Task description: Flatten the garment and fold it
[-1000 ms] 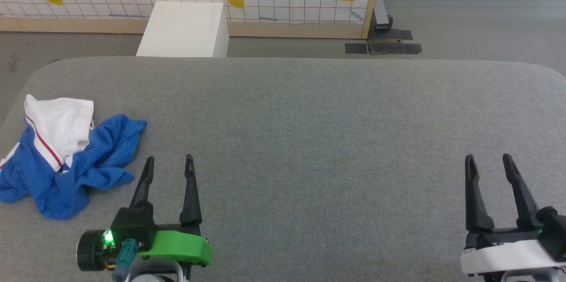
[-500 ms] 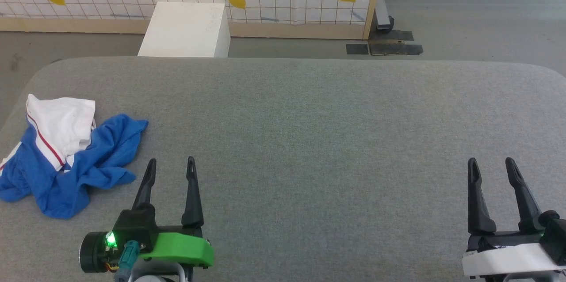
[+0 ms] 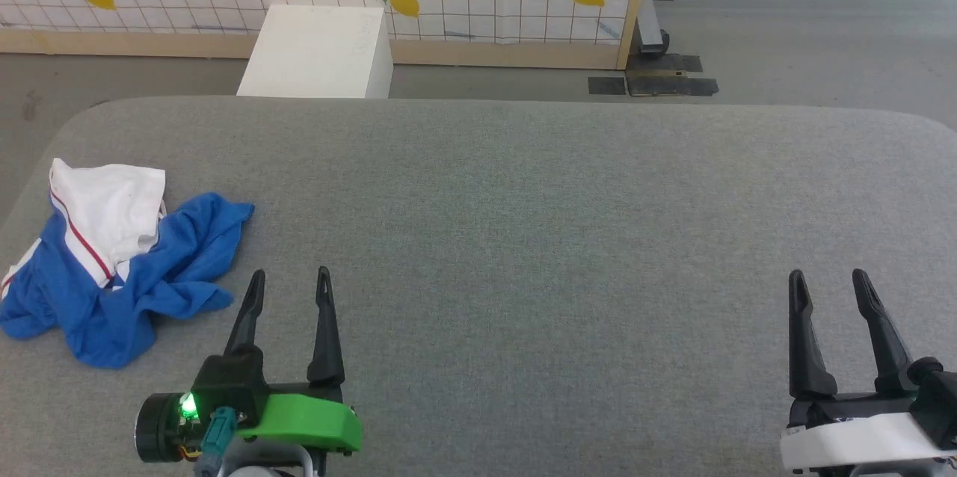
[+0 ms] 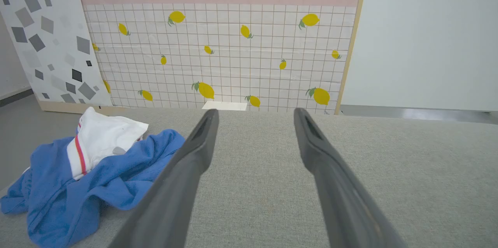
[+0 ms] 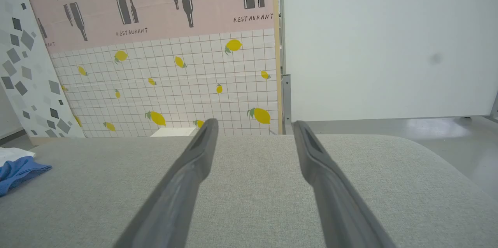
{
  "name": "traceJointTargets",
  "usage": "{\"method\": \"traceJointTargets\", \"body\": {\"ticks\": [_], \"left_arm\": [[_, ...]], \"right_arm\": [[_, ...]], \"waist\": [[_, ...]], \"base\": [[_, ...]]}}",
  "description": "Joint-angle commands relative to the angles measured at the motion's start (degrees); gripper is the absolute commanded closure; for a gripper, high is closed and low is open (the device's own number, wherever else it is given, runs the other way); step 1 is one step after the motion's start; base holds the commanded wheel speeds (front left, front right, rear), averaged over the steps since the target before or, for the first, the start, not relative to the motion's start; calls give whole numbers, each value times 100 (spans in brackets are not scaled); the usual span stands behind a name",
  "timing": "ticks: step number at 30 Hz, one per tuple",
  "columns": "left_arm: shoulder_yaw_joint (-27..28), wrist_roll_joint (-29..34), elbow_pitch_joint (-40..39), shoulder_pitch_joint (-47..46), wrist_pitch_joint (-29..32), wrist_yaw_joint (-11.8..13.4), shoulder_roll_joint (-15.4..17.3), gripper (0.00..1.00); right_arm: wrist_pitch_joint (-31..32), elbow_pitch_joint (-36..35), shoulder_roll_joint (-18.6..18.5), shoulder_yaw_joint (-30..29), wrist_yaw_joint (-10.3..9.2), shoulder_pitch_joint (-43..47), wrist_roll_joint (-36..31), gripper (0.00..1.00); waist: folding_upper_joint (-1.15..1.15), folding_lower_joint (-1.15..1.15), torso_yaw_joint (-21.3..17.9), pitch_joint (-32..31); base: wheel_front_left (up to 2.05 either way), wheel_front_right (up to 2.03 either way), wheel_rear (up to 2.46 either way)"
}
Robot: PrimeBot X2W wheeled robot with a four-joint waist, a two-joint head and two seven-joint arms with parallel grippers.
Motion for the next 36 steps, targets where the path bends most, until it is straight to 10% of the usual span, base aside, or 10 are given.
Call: {"method": "traceJointTargets", "body": {"ticks": [1,36], "left_arm": [[3,-27,28,-51,-28,7,-15,0],[447,-187,160,-1,-28,103,-15,0]], "right_arm": [[-34,18,7,10,-10,92,-18,0],[-34,24,7,-48,-10,103,-448,0]], "waist": [[0,0,14,2],[0,0,2367,110]], "base": [[0,0,0],[0,0,0]]}}
